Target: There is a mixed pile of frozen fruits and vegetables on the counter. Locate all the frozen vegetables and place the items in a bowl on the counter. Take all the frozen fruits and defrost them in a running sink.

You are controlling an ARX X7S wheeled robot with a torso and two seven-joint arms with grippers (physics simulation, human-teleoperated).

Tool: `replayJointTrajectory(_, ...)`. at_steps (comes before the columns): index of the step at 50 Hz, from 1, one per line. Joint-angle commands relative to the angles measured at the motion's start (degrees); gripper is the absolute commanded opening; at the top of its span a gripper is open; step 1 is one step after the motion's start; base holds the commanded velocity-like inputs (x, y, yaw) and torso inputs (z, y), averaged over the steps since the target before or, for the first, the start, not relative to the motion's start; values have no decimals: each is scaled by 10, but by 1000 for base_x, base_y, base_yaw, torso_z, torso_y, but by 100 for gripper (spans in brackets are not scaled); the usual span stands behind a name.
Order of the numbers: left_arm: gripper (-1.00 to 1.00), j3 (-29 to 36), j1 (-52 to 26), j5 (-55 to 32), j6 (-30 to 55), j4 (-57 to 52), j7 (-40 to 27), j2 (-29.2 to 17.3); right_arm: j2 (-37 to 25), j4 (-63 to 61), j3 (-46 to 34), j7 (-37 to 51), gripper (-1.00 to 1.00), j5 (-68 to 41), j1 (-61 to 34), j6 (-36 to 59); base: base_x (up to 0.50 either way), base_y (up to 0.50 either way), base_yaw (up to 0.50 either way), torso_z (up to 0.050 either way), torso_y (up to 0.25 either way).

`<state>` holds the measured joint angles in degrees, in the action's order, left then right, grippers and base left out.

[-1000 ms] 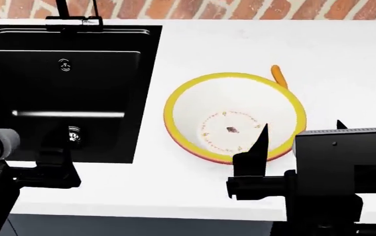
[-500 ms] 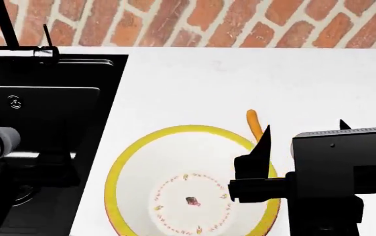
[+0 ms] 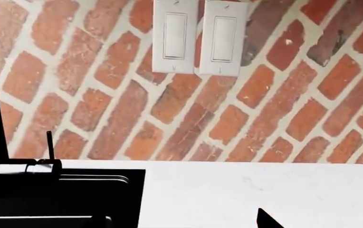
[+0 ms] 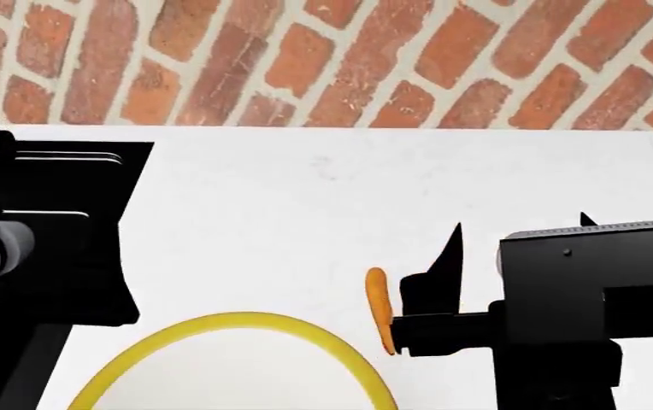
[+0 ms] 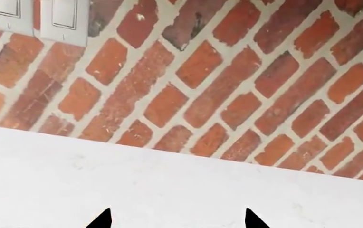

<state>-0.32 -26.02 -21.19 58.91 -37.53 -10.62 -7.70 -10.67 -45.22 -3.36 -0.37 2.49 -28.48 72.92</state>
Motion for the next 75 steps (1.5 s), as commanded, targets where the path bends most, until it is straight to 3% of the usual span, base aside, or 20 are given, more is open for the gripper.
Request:
replayJointTrajectory(1, 100, -14, -1, -12, 14, -15, -9, -4, 18, 35, 1, -13, 100, -21, -53, 49, 0, 0, 0, 0, 0)
replayJointTrajectory(5, 100, -18, -5, -14, 16, -13, -12, -6, 26, 99, 6, -34, 100, -39, -124, 73, 0, 0, 0, 0, 0)
replayJointTrajectory(7, 100, -15, -2, -14, 12, -12, -12, -6, -2, 153, -38, -57, 100, -48, -148, 64, 0, 0, 0, 0, 0)
replayJointTrajectory(10, 100, -2, -5, -10, 10, -4, -14, -6, 38, 202, 14, -86, 100, -80, -182, 102, 0, 0, 0, 0, 0)
replayJointTrajectory(14, 100, -18, -4, -20, 19, -15, -14, -11, 23, 288, -24, -110, 100, -93, -229, 113, 0, 0, 0, 0, 0)
replayJointTrajectory(19, 100, -20, -4, -23, 21, -20, -14, -15, 21, 438, -41, -140, 100, -104, -282, 65, 0, 0, 0, 0, 0)
replayJointTrajectory(22, 100, -20, -4, -24, 19, -18, -16, -14, 31, 476, -22, -143, 100, -112, -302, 81, 0, 0, 0, 0, 0)
replayJointTrajectory(25, 100, -7, -2, -20, 9, -8, -16, -14, 21, 529, -60, -158, 100, -112, -332, 84, 0, 0, 0, 0, 0)
replayJointTrajectory(39, 100, -26, -6, -39, 33, -21, -22, -18, 45, 839, -92, -184, 100, -106, -428, -36, 0, 0, 0, 0, 0)
replayJointTrajectory(46, 100, -23, -7, -38, 26, -14, -25, -21, 50, 817, -113, -198, 100, -115, -413, 5, 0, 0, 0, 0, 0)
replayJointTrajectory(74, 100, -21, -5, -49, 21, -4, -34, -24, 52, 867, -110, -186, 100, -127, -389, -29, 0, 0, 0, 0, 0)
replayJointTrajectory(75, 100, -21, -5, -50, 21, -5, -34, -23, 51, 850, -104, -180, -100, -127, -385, -29, 0, 0, 0, 0, 0)
